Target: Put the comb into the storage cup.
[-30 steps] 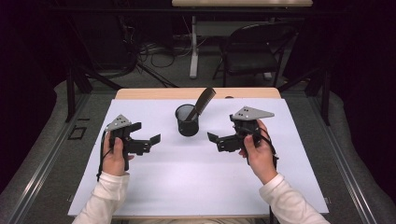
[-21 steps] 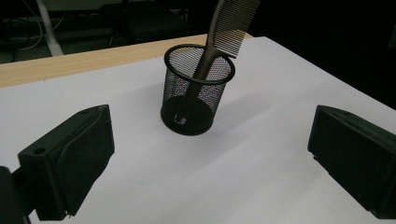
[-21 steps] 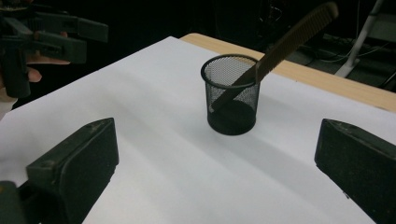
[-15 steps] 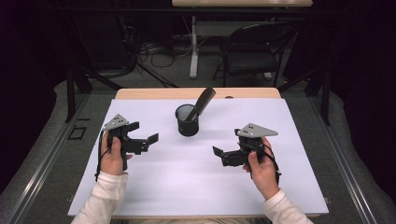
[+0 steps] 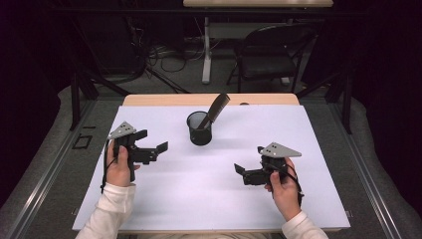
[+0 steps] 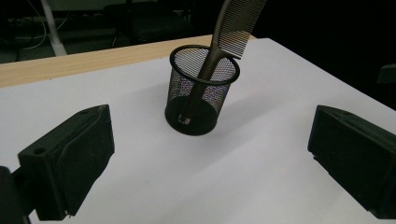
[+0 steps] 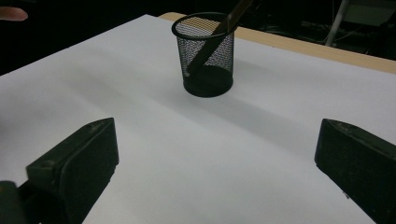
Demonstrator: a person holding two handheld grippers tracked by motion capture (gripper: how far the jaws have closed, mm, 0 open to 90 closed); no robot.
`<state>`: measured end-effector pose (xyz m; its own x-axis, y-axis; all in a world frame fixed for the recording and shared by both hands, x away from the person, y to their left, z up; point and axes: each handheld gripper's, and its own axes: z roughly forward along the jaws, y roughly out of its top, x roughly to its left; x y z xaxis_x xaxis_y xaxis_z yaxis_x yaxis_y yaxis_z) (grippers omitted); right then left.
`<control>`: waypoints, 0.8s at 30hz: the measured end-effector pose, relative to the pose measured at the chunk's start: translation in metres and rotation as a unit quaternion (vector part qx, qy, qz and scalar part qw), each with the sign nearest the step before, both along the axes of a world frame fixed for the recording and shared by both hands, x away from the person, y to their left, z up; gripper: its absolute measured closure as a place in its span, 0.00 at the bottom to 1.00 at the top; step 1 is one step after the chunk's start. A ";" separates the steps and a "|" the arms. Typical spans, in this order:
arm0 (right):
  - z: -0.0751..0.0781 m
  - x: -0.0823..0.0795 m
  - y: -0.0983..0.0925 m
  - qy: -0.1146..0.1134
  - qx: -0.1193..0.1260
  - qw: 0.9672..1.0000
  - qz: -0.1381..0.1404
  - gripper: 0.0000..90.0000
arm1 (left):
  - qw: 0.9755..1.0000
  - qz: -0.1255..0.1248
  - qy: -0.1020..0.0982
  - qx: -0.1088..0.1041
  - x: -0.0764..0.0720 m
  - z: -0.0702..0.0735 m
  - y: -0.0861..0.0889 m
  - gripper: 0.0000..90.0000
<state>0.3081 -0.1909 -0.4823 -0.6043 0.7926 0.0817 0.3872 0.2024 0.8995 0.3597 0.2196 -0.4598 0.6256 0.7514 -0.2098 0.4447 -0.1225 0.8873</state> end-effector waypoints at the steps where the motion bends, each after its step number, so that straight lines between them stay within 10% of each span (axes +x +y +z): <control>1: -0.002 0.000 -0.001 0.000 0.000 1.000 -0.001 0.00 | 1.000 0.000 0.000 0.000 0.000 0.000 0.000 0.01; 24: -0.036 0.002 -0.020 0.015 0.017 0.999 -0.033 0.01 | 1.000 0.003 0.001 -0.001 0.001 -0.001 0.001 0.01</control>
